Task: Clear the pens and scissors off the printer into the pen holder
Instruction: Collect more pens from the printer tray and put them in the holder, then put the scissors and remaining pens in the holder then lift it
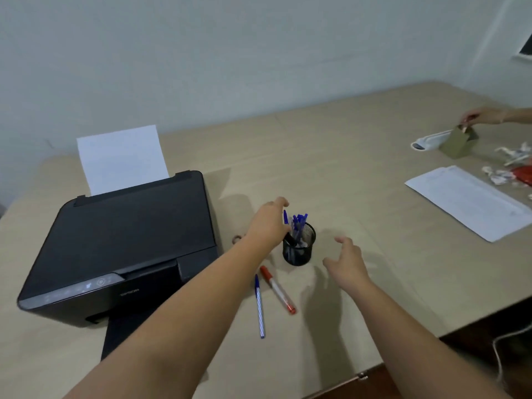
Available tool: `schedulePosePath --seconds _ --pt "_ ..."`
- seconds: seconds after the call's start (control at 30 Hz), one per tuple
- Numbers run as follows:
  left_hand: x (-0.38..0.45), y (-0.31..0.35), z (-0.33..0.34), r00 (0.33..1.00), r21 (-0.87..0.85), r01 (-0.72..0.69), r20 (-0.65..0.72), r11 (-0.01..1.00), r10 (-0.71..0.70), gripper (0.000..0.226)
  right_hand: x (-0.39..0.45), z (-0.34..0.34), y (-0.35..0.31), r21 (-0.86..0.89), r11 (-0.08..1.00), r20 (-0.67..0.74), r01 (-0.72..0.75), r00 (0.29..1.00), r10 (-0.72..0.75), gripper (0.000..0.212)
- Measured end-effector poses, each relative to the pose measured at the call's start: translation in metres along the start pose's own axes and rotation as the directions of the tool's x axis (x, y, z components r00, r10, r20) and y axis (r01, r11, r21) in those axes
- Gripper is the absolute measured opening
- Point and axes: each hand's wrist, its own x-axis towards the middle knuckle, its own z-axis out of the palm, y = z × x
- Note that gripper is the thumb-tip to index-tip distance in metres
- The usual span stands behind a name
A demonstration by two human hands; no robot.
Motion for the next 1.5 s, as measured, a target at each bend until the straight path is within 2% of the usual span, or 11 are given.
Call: schedulePosePath --seconds 0.13,0.27,0.43,0.6,0.67,0.77,0.87,0.97,1.2,1.33,1.5 --pt "-0.026 -0.028 0.015 0.976 -0.155 0.210 -0.025 0.965 -0.217 0.029 -0.009 0.011 0.005 -0.022 1.000 0.093 0.011 0.996 -0.009 0.035" --pt "-0.065 -0.059 0.047 0.899 -0.041 0.405 0.200 0.913 -0.390 0.018 -0.020 0.048 -0.003 -0.086 0.991 0.297 0.103 0.952 -0.073 0.018" --pt "-0.100 -0.079 0.081 0.801 0.109 0.493 0.331 0.863 -0.499 0.033 -0.021 0.097 -0.007 -0.303 0.932 0.374 0.196 0.925 -0.073 0.028" --pt "-0.100 -0.082 0.081 0.819 0.140 0.473 0.295 0.870 -0.493 0.032 -0.019 0.096 -0.003 -0.499 0.839 0.377 0.219 0.926 -0.018 0.009" --pt "-0.097 -0.083 0.080 0.818 0.125 0.470 0.311 0.874 -0.485 0.024 -0.017 0.080 0.000 -0.429 0.884 0.332 0.187 0.942 -0.038 0.019" --pt "-0.087 -0.079 0.077 0.851 0.026 0.441 0.305 0.897 -0.427 0.014 -0.014 0.049 0.000 -0.106 0.972 0.187 0.211 0.964 -0.189 0.020" --pt "-0.072 -0.061 0.069 0.890 -0.121 0.413 0.265 0.902 -0.372 0.017 -0.005 0.021 -0.009 0.091 0.955 -0.042 0.282 0.959 -0.279 0.014" --pt "-0.057 -0.038 0.053 0.932 -0.277 0.356 0.170 0.892 -0.319 0.012 0.016 0.004 -0.024 0.232 0.932 -0.234 0.277 0.946 -0.223 0.013" --pt "-0.028 -0.004 0.012 0.968 -0.416 0.216 -0.028 0.883 -0.250 0.010 0.044 0.015 -0.035 0.121 0.974 -0.008 0.191 0.982 -0.191 0.041" --pt "-0.012 -0.003 0.014 0.964 -0.358 0.237 -0.031 0.903 -0.265 0.010 0.037 0.021 -0.021 0.112 0.984 -0.013 0.136 0.991 -0.136 0.072" --pt "-0.003 -0.016 0.039 0.967 -0.478 0.216 -0.013 0.851 -0.253 0.039 0.021 0.021 0.003 0.143 0.979 -0.092 0.146 0.987 -0.134 0.067"
